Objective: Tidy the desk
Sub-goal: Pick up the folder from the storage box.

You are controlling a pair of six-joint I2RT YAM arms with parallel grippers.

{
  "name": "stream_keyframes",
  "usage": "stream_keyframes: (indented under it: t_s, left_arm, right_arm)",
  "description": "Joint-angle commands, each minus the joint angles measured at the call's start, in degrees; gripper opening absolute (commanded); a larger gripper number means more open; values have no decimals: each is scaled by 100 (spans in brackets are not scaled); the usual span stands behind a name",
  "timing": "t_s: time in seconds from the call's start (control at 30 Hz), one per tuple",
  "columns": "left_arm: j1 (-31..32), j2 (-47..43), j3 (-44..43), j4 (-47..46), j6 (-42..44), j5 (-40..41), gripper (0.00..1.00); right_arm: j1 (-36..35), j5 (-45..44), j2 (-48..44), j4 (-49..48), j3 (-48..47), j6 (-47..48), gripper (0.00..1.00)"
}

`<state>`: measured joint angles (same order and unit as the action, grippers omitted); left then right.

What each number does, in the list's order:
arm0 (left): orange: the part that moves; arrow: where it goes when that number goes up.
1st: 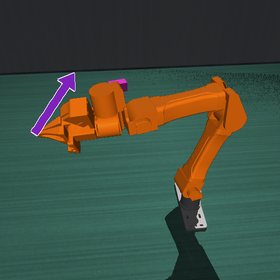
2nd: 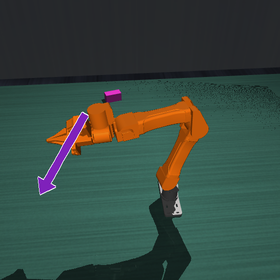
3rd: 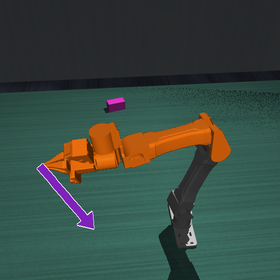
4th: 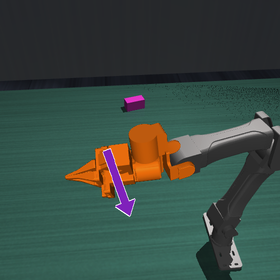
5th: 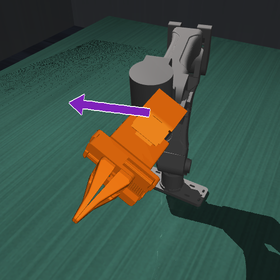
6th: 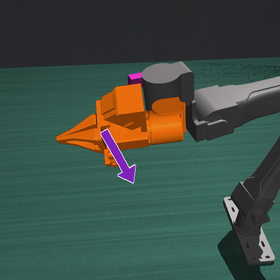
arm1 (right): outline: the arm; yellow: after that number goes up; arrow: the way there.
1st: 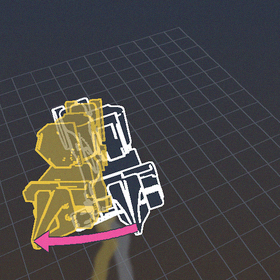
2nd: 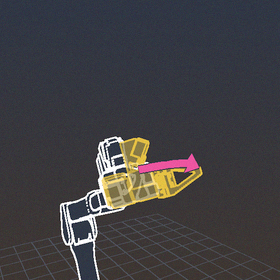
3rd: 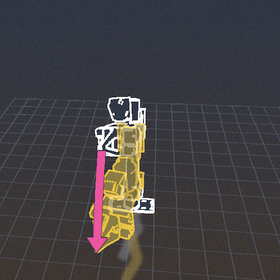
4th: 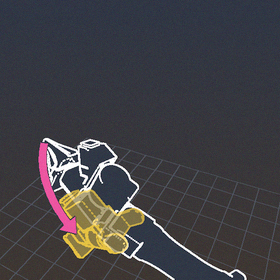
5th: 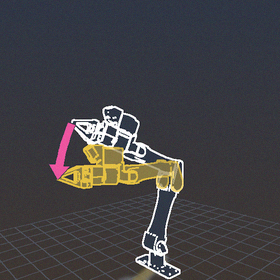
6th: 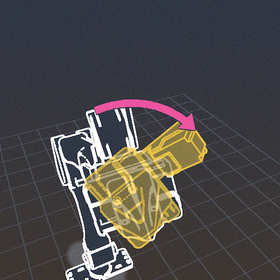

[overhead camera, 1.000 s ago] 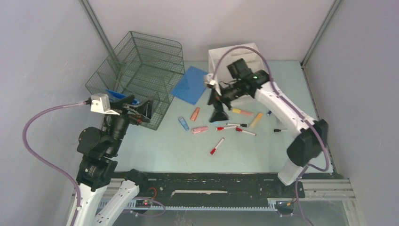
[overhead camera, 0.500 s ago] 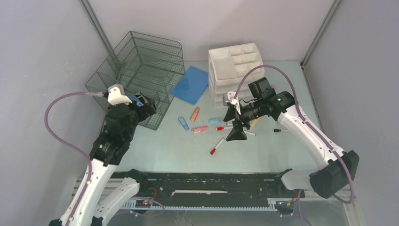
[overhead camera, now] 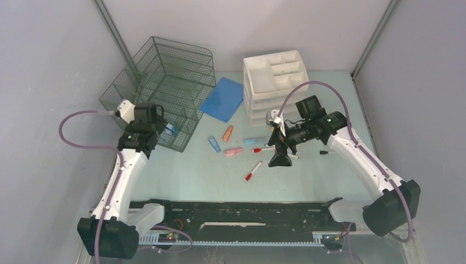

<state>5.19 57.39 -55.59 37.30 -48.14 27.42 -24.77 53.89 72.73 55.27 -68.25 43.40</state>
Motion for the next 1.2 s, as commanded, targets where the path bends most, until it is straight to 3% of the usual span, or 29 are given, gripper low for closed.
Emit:
stream_keyframes:
  t_s: [0.0,0.43,0.77,1.03,1.17]
  left_arm:
    - [-278,195,-136,-438,-362,-288,64]
    - [-911,954,-297,-1014,-329,-870,58]
    - [-1048,1108,-389,-1175,-223,-1177,53]
    - [-1060,977,-504,-1178,-28,-1402,64]
    - [-1141,1133,-517,-1091,-146,-1441,64]
  right_arm:
    - [-1,-68,-171,-89,16,75,100]
    - [-52,-123,-115,13,21,221,100]
    - [-137,-176,-75,53,22,281,100]
    - [-202,-224,-63,75,21,327,100]
    - [-210,-230,-79,76,14,336,100]
